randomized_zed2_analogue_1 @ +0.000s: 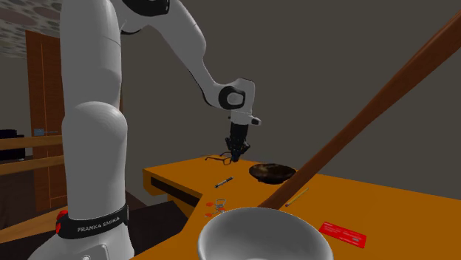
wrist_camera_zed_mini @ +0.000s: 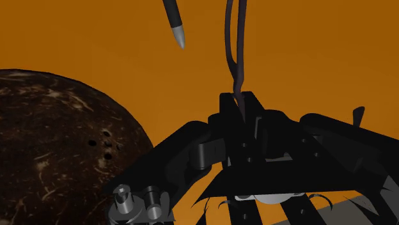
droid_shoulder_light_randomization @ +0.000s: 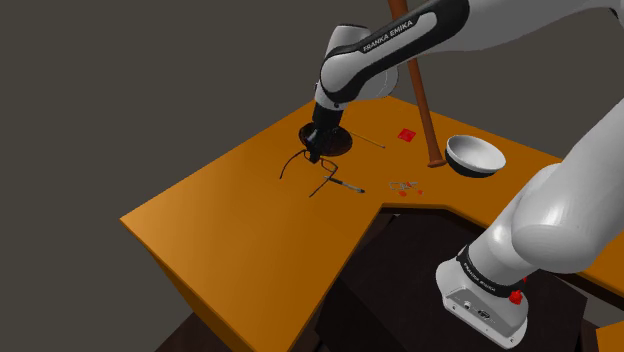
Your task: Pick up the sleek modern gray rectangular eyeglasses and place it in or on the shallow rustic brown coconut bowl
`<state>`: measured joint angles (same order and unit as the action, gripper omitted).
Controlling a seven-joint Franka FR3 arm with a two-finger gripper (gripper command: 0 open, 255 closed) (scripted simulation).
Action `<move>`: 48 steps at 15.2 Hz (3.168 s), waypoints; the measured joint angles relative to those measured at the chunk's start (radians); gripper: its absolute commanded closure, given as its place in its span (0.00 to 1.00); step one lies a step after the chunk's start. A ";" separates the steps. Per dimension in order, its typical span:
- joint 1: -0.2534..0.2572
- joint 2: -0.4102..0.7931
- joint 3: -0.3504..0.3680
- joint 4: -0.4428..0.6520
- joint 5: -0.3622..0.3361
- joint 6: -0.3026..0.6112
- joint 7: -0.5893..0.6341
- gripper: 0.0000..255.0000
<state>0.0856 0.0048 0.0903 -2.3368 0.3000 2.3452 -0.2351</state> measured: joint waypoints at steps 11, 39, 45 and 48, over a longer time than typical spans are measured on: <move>-0.010 -0.071 -0.010 0.065 -0.026 -0.136 0.026 1.00; -0.192 0.320 -0.160 0.479 -0.029 -0.231 -0.288 1.00; -0.193 0.350 -0.157 0.462 -0.019 -0.184 -0.301 1.00; -0.192 0.351 -0.157 0.461 -0.019 -0.183 -0.301 1.00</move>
<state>-0.1069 0.3554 -0.0664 -1.8758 0.2812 2.1625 -0.5360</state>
